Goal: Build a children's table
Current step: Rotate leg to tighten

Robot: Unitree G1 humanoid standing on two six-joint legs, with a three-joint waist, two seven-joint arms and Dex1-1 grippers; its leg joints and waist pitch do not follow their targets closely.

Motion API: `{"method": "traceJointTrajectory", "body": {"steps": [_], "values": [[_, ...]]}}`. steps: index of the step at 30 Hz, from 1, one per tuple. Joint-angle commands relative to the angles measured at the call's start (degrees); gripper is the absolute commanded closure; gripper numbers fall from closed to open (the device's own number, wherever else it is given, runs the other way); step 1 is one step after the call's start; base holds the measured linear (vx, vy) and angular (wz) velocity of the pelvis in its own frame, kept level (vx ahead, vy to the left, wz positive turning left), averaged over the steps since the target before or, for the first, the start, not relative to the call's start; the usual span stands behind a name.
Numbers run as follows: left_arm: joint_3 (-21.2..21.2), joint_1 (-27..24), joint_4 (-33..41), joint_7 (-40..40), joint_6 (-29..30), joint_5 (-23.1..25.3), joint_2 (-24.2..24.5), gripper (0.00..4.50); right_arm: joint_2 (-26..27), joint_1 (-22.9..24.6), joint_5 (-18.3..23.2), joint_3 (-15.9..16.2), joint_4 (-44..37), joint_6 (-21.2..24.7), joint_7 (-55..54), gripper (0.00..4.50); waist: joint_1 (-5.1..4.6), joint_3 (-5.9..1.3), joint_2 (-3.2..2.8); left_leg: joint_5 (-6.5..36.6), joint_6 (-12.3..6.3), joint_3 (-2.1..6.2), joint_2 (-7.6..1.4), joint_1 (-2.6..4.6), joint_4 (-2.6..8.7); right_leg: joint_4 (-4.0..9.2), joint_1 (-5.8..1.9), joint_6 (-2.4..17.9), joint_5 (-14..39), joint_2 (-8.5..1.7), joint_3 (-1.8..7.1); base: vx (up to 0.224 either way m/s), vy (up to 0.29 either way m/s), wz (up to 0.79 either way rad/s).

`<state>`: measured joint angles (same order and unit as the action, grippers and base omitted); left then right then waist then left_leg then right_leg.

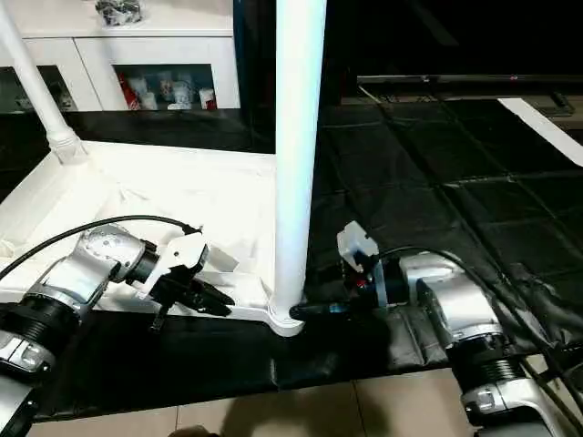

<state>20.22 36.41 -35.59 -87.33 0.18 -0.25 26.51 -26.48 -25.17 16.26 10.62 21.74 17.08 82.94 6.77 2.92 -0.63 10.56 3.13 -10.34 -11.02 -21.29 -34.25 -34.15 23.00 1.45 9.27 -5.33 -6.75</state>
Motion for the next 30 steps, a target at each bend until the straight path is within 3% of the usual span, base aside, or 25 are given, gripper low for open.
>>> {"method": "traceJointTrajectory", "body": {"steps": [1,11,12,15,17,19,20,21,22,23,24,27,30], "values": [[1.5,0.5,1.9,-2.1,-1.1,0.2,-0.1,4.5,0.2,-1.2,0.6,0.1,0.0,-0.7,0.6,1.83,-0.2,-4.12,0.48,9.9,-2.75,0.66,-2.9,0.87,3.93,3.81,-2.99,10.9,15.8,-4.12,3.48,0.0,0.0,0.0],[1.3,0.5,1.4,-0.6,-0.2,0.3,-0.9,4.5,0.5,0.7,1.9,0.4,-2.4,0.9,1.1,2.43,-0.14,-4.14,0.23,10.4,-2.3,0.68,-2.91,0.96,3.97,3.77,-3.05,11.3,15.1,-4.11,3.51,0.0,0.0,0.0],[0.4,0.9,0.8,2.3,2.0,0.2,-2.3,4.5,0.9,1.7,2.2,-0.2,-3.5,1.1,-0.2,2.49,-0.15,-4.07,0.5,10.5,-2.27,0.58,-2.97,1.01,3.99,3.81,-3.05,11.3,15.1,-4.08,3.57,0.0,0.0,0.0],[-1.7,2.0,-0.3,8.3,6.0,-0.5,-5.2,4.5,2.8,3.0,1.0,-1.9,-4.1,1.2,-7.3,2.5,0.19,-3.92,0.5,11.0,-1.82,0.6,-2.92,1.28,4.01,4.13,-2.79,10.7,17.4,-4.22,3.61,0.0,0.0,0.0],[-2.4,2.4,-0.6,10.3,7.3,-0.6,-6.2,4.5,3.7,3.1,0.3,-2.4,-4.0,2.2,-10.8,2.51,0.02,-3.82,0.58,12.1,-1.28,0.77,-2.73,1.12,4.15,4.52,-3.05,9.6,20.7,-4.31,3.43,0.0,0.0,0.0],[-4.6,3.3,-0.9,15.7,11.5,-1.8,-9.1,4.5,6.7,3.5,-2.0,-3.5,-3.7,3.4,-19.8,2.52,-0.73,-3.66,0.41,13.5,-0.28,0.93,-2.53,1.22,4.19,4.95,-2.82,8.3,24.0,-4.37,3.35,0.0,0.0,0.0],[-4.6,3.3,-0.9,15.7,11.5,-1.8,-9.1,4.5,6.7,3.5,-2.0,-3.5,-3.7,3.4,-19.8,2.53,-0.93,-3.69,0.58,13.6,-0.14,0.96,-2.45,1.22,4.2,5.16,-2.91,7.9,24.9,-4.41,3.28,0.0,0.0,0.0],[-6.4,4.3,-1.4,20.4,15.3,-2.8,-11.9,4.5,10.2,2.8,-2.6,-4.5,-3.1,4.2,-25.9,2.54,-1.41,-3.7,0.56,13.4,-0.14,1.03,-2.31,0.85,4.24,5.25,-3.16,7.2,25.5,-4.3,3.2,0.0,0.0,0.0],[-6.5,4.4,-1.4,20.6,15.4,-2.8,-12.1,4.5,10.3,2.7,-2.7,-4.5,-3.0,4.2,-26.2,2.54,-1.79,-3.7,0.6,13.5,-0.03,1.11,-2.31,0.95,4.26,5.33,-2.94,7.1,25.4,-4.22,3.13,0.0,0.0,0.0],[-7.2,4.8,-1.5,22.7,17.1,-3.0,-13.3,4.5,12.1,2.0,-3.2,-5.1,-2.3,4.4,-29.3,2.54,-2.07,-3.77,0.43,13.5,-0.01,1.09,-2.22,0.96,4.18,5.29,-3.01,7.2,25.1,-4.23,3.1,0.0,0.0,0.0],[-7.6,5.3,-1.8,25.8,18.4,-2.6,-14.9,4.5,15.0,0.4,-4.0,-5.8,-0.8,5.0,-34.3,2.55,-2.51,-3.82,0.57,12.9,-0.14,1.19,-2.1,0.51,4.2,5.2,-3.27,7.1,24.5,-4.17,3.01,0.0,0.0,0.0],[-8.1,6.0,-2.4,29.6,19.6,-1.9,-16.7,4.5,18.0,-1.7,-5.1,-6.2,1.0,5.8,-40.2,2.56,-3.46,-3.78,0.51,13.4,-0.2,1.23,-1.88,0.59,4.09,5.42,-3.09,7.2,25.2,-4.04,2.83,0.0,0.0,0.0],[-9.7,7.3,-3.0,35.8,21.5,-1.8,-19.5,4.5,22.0,-5.2,-6.6,-7.3,4.1,7.1,-48.5,2.56,-4.1,-4.09,0.5,11.3,-0.98,1.18,-1.84,0.57,3.88,4.97,-3.18,8.7,20.6,-3.91,3.01,0.0,0.0,0.0]]}}
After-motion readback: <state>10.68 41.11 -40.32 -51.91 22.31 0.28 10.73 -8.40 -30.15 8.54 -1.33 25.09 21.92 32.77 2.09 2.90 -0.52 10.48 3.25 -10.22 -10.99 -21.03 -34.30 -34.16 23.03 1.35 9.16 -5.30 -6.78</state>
